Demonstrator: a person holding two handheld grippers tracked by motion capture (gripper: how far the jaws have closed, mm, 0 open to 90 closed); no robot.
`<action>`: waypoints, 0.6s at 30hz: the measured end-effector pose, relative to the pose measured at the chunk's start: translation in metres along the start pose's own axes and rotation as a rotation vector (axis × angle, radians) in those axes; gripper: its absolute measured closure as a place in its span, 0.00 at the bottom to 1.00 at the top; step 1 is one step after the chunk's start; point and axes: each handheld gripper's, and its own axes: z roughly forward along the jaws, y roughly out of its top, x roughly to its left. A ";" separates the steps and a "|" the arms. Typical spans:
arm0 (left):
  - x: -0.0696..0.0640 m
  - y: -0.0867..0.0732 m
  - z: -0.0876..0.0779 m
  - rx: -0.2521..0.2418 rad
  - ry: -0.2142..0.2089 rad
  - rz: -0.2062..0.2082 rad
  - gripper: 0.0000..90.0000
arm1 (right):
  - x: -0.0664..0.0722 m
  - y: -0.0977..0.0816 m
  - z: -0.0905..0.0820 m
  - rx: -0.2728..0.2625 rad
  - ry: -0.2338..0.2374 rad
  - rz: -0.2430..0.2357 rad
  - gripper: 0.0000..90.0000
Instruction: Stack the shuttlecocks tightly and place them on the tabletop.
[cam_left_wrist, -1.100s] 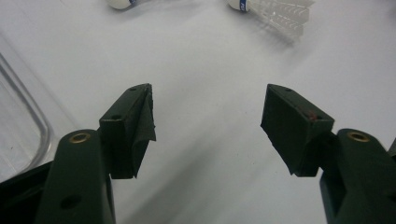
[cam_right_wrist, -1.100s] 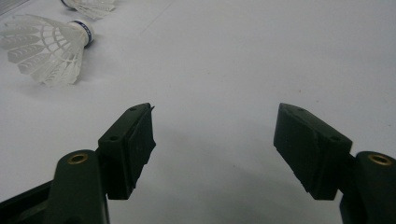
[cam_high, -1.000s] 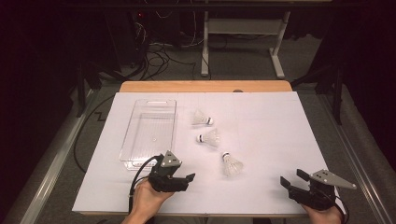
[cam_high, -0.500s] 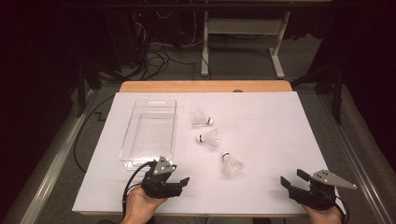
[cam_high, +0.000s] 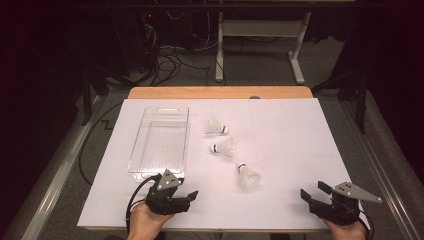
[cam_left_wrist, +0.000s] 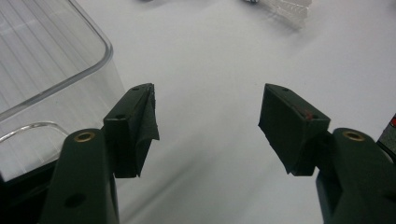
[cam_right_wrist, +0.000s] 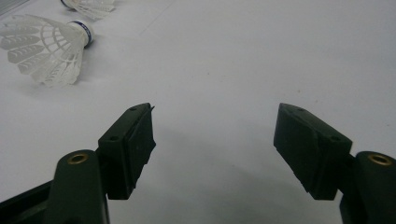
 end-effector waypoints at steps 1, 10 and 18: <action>0.001 -0.001 -0.001 -0.002 0.003 -0.001 0.41 | 0.000 0.000 0.000 0.000 0.000 0.000 0.33; 0.009 -0.009 -0.010 -0.011 0.023 -0.026 0.41 | 0.000 0.000 0.000 -0.001 0.001 -0.001 0.33; 0.015 -0.015 -0.016 -0.026 0.038 -0.047 0.41 | 0.000 0.000 0.000 0.001 -0.001 -0.002 0.33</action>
